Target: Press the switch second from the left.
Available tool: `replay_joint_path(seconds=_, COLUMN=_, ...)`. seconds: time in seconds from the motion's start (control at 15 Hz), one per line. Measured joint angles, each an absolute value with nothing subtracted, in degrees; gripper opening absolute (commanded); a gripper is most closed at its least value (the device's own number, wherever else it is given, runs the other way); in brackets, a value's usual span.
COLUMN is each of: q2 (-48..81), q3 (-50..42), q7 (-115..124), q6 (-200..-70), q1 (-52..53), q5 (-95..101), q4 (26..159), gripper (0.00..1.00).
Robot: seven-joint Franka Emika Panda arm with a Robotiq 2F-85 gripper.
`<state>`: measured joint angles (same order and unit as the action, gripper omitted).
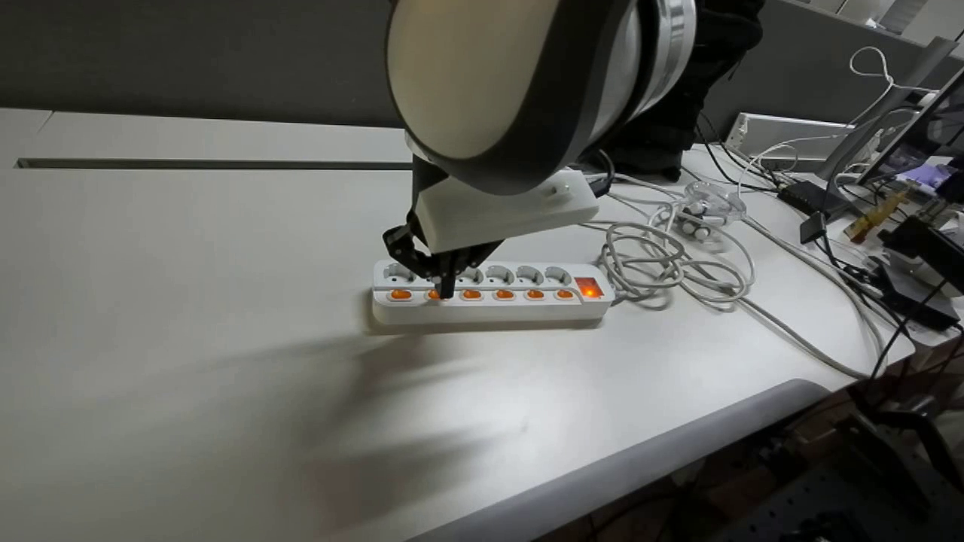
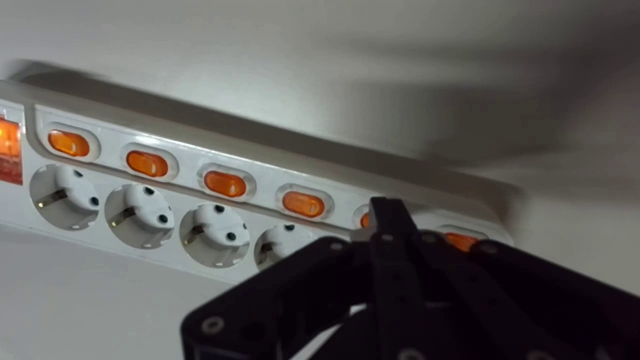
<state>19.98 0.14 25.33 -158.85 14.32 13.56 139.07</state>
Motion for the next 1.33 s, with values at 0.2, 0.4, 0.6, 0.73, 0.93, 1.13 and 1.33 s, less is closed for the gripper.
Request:
replay_joint_path(seconds=0.2, q2=20.9, q3=-0.2, q7=24.8, q6=-159.3, q1=14.7, q5=13.5, q4=139.0, gripper=0.00)
replay_joint_path(seconds=0.4, q2=21.7, q3=-0.4, q7=24.0, q6=-160.6, q1=14.9, q5=13.3, q4=139.0, gripper=0.00)
replay_joint_path(seconds=0.6, q2=22.1, q3=-0.5, q7=22.9, q6=-162.3, q1=15.1, q5=12.8, q4=139.0, gripper=0.00)
replay_joint_path(seconds=0.73, q2=22.1, q3=-0.5, q7=22.2, q6=-163.3, q1=15.3, q5=12.3, q4=138.9, gripper=0.00)
replay_joint_path(seconds=0.93, q2=22.2, q3=-0.5, q7=21.1, q6=-163.9, q1=15.4, q5=11.2, q4=138.7, gripper=0.01)
replay_joint_path(seconds=1.13, q2=22.2, q3=-0.5, q7=21.0, q6=-163.9, q1=15.4, q5=11.2, q4=138.8, gripper=0.00)
replay_joint_path(seconds=1.33, q2=22.2, q3=-0.6, q7=20.8, q6=-164.1, q1=15.5, q5=10.9, q4=138.8, gripper=0.00)
